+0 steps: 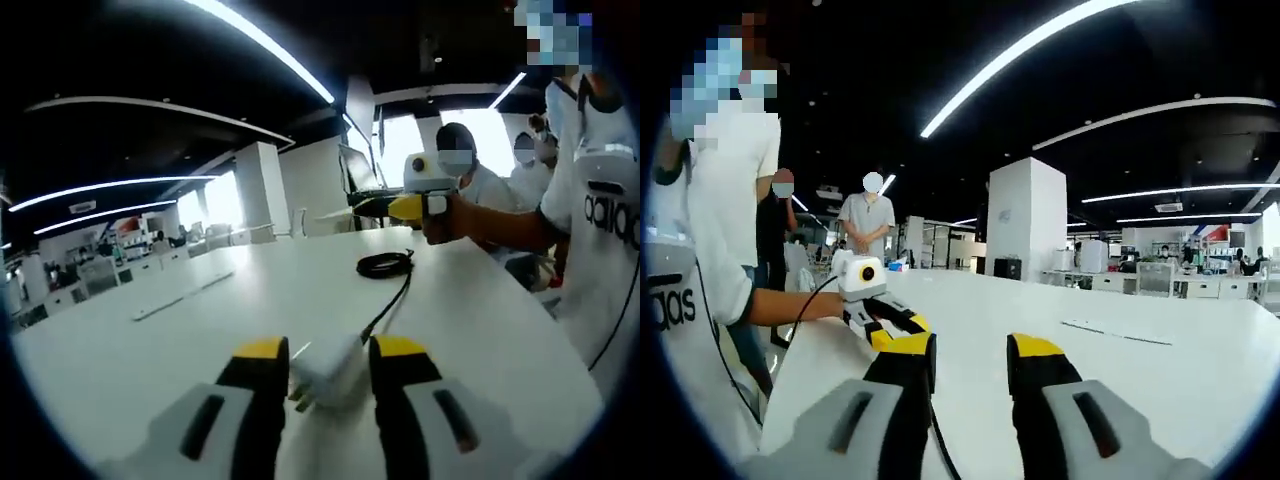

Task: Plug the desk Type‑C cable into the charger adapter.

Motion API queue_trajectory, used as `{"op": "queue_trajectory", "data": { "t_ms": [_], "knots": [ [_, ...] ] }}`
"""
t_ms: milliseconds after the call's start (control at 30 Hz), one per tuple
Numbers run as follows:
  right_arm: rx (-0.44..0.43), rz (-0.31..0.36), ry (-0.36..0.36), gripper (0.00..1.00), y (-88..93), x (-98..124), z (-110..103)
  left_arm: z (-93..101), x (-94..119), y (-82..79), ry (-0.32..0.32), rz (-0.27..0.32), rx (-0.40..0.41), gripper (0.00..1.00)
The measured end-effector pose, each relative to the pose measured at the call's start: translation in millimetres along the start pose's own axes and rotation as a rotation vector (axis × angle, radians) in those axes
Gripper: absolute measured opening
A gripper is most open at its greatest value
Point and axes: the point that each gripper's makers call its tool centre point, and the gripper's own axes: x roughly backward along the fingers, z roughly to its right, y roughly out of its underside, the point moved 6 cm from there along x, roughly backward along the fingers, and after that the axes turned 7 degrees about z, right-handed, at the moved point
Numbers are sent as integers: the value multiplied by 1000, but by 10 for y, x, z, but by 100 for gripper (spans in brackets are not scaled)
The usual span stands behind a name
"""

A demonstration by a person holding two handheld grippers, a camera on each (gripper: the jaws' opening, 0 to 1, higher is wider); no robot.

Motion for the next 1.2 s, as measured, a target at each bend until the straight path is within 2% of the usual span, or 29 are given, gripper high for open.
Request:
{"op": "queue_trajectory", "data": {
  "t_ms": [67,100,200,333,433,467,667,833,1100,1200],
  "knots": [
    [-14,49,23,34,-75,84,14,-8,-22,23,-3,-7,-2,38],
    [-25,93,44,42,-136,152,27,-14,-28,40,-5,-15,-3,40],
    [-28,155,87,62,-231,296,46,-10,-32,71,-7,-27,5,41],
    [-6,208,120,66,-314,448,7,-2,-42,72,-2,-19,15,40],
    [11,209,150,69,-341,519,-25,-17,-55,84,-10,-24,8,33],
    [26,206,156,69,-347,544,-48,-51,-49,83,-26,-27,-11,33],
    [41,227,164,70,-414,589,-107,-47,-62,78,-10,-13,-1,29],
    [66,251,188,88,-470,608,-144,-48,-57,74,-10,-8,5,27],
    [115,170,254,100,-466,718,-133,-60,-73,72,-37,-10,3,26],
    [146,140,273,100,-518,766,-148,-68,-77,74,-53,-11,3,26]
  ]
}}
